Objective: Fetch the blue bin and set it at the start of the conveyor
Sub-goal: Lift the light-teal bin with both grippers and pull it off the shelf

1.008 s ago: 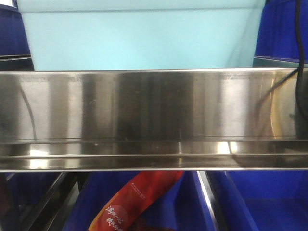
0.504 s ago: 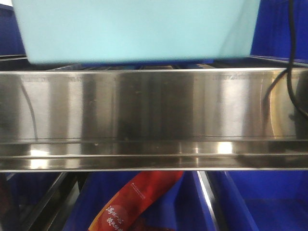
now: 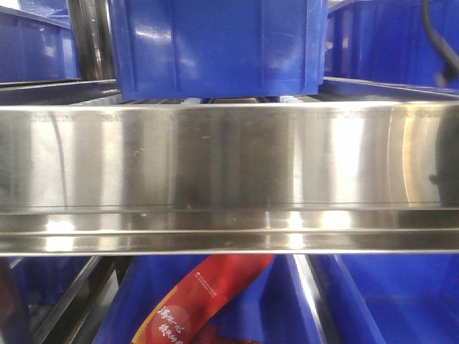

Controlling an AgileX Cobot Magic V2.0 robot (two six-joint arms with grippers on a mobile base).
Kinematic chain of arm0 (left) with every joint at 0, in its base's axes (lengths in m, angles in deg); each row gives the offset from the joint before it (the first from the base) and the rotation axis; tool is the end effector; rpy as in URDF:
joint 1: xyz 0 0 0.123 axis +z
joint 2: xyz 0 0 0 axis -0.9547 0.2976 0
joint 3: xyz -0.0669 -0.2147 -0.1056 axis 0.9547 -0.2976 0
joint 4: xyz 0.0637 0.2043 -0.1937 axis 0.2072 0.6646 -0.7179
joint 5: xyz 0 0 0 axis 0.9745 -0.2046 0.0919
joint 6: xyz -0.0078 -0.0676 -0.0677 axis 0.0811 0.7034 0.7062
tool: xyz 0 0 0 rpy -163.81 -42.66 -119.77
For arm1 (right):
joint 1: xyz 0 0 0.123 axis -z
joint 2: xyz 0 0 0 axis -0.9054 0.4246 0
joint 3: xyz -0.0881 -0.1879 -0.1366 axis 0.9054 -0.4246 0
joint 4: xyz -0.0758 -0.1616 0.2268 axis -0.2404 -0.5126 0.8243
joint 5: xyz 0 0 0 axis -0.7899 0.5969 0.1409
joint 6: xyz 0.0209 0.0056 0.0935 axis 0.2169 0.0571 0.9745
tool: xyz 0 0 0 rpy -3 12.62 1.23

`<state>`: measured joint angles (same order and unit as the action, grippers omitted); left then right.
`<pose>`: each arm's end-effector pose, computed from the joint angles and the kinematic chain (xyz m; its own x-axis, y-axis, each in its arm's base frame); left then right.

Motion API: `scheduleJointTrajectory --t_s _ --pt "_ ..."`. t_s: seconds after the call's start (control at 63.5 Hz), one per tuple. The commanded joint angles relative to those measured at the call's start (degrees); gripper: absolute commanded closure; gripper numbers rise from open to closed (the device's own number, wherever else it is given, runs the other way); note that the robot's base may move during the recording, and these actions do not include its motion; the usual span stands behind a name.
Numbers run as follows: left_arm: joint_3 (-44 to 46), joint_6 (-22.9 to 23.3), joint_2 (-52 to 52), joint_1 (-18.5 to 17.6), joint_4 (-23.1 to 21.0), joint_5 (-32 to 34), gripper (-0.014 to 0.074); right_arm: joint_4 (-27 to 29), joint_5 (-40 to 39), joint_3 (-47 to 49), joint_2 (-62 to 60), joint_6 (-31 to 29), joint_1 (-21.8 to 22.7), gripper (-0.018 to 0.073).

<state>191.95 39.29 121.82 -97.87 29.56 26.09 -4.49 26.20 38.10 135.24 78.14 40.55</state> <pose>0.3361 -0.1228 0.4512 -0.5614 -0.0820 -0.8234 -0.0282 0.9964 -0.0800 0.3461 0.1244 0.4542 -0.6323 0.0611 -0.7723 0.0263 0.9980 0.0575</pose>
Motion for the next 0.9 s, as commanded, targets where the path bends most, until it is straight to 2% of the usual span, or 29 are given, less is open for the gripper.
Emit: scheduleJointTrajectory --t_s 0.0,0.268,0.882 --pt "4.3 0.3 -1.1 -0.8 0.8 0.8 0.0707 -1.3 -0.5 2.5 -0.8 -0.2 -0.5 0.0724" --pt "6.4 0.3 -1.0 -0.8 1.7 -1.3 0.0707 -1.4 -0.3 4.2 -1.0 -1.1 -0.5 0.0724" --pt "6.4 0.3 -1.0 -0.8 1.7 1.2 0.0707 -2.9 -0.1 5.4 -1.1 -1.5 -0.5 0.0724"
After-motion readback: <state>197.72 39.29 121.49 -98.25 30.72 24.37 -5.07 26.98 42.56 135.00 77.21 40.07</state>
